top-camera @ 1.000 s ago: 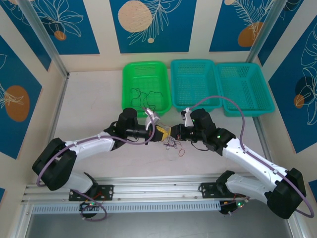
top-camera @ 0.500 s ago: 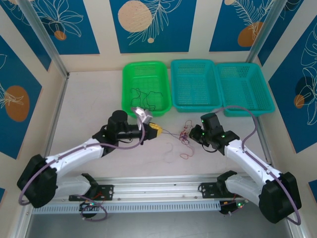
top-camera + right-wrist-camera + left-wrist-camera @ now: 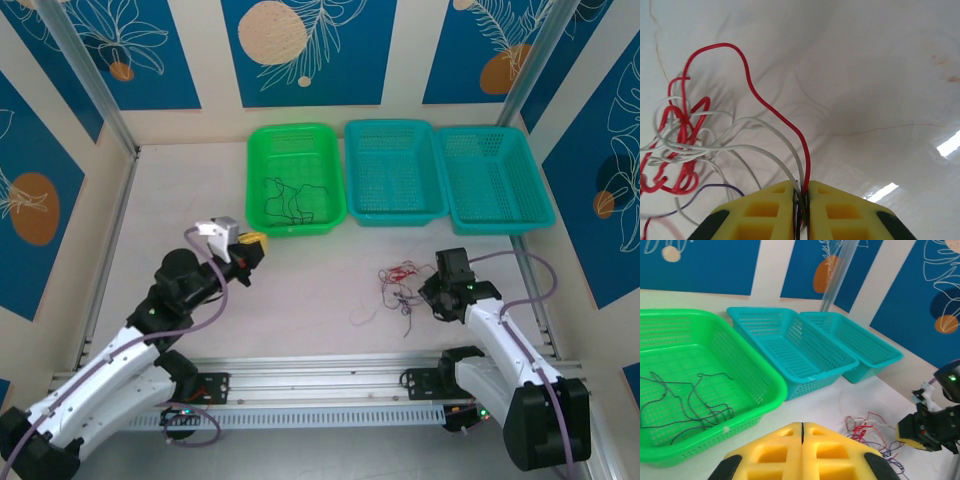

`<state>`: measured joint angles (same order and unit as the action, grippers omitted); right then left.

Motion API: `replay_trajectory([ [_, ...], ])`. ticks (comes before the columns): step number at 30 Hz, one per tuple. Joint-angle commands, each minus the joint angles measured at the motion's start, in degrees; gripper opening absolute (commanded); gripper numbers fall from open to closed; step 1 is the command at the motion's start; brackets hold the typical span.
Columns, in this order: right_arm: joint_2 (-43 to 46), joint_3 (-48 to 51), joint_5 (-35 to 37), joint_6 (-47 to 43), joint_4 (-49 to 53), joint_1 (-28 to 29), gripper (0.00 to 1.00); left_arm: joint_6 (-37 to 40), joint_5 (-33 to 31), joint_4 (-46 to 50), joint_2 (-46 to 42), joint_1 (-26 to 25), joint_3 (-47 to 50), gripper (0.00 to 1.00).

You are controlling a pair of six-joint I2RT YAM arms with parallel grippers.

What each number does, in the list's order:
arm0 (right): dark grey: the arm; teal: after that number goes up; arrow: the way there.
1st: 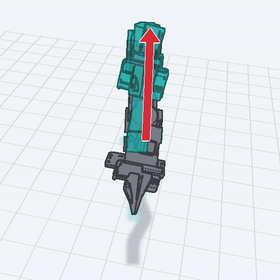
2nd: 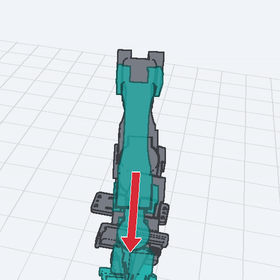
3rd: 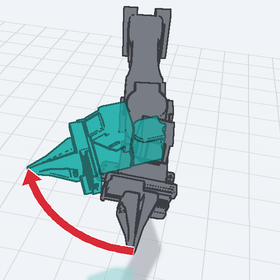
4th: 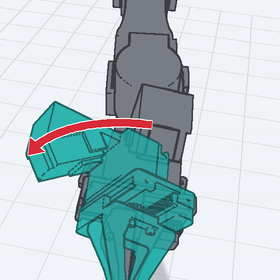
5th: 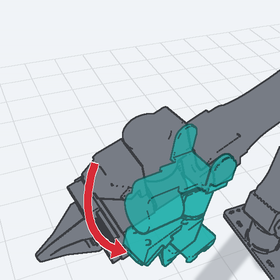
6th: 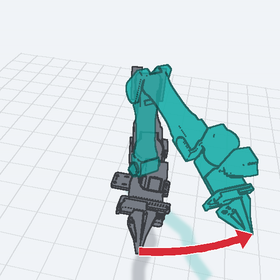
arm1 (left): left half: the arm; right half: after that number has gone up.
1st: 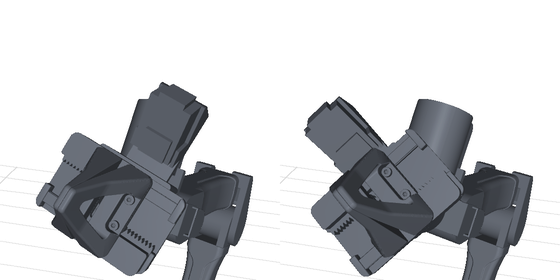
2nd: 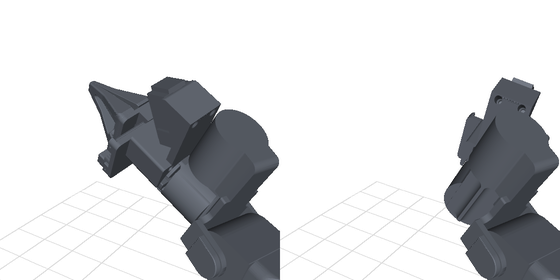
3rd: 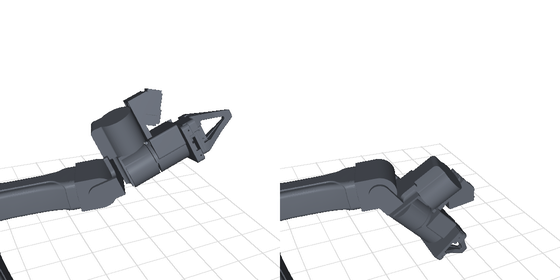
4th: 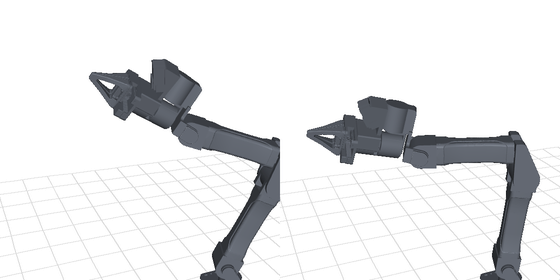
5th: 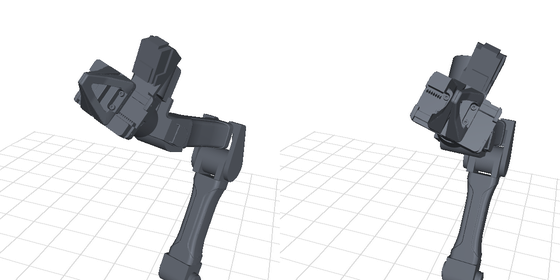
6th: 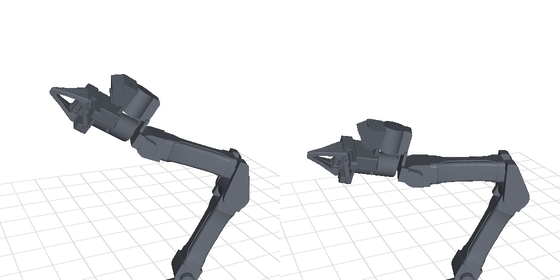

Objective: Untangle the cables

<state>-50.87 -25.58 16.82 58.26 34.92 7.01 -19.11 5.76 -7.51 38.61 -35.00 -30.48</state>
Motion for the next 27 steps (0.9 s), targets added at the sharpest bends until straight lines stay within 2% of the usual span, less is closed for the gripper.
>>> replay_trajectory([
  [1,3.0,0.3,-8.0,-4.9,-3.9,-0.1,0.16,0.8,6.5,-0.9,1.8,1.1,1.5,0.0],
  [3,3.9,0.2,-16.6,-8.2,-7.9,1.1,0.24,-1.0,14.0,-5.2,5.6,0.5,1.5,0.0],
  [4,4.0,-0.5,-17.7,-8.9,-8.2,2.6,0.27,-2.0,16.3,-7.5,8.0,-0.4,1.3,0.05],
  [6,3.5,-2.8,-15.0,-9.3,-5.9,6.2,0.32,-2.2,17.0,-10.1,12.4,-3.8,0.6,0.15],
  [9,2.3,-7.1,-9.6,-9.8,-0.9,11.4,0.43,-2.5,12.1,-12.3,19.7,-8.8,-0.5,0.3],
  [12,2.1,-11.7,3.3,-3.0,9.7,15.7,0.49,-5.6,7.7,-12.3,27.5,-12.0,-2.5,0.32],
  [13,2.4,-12.6,5.4,-0.9,12.2,16.3,0.5,-6.5,7.4,-12.6,30.0,-13.3,-3.4,0.33],
  [17,3.4,-11.4,5.6,5.3,15.1,22.3,0.5,-7.9,3.7,-13.2,36.4,-18.5,-6.4,0.35],
  [20,1.4,-9.0,6.2,7.5,15.4,27.0,0.51,-8.1,1.9,-14.8,38.8,-20.4,-7.0,0.35],
  [23,-2.3,-6.6,4.4,6.8,11.9,27.3,0.52,-7.8,1.7,-15.8,39.7,-20.5,-6.9,0.35],
  [27,-9.2,-4.8,6.0,7.4,8.6,26.2,0.53,-5.0,1.5,-12.5,39.0,-20.4,-7.8,0.38],
])
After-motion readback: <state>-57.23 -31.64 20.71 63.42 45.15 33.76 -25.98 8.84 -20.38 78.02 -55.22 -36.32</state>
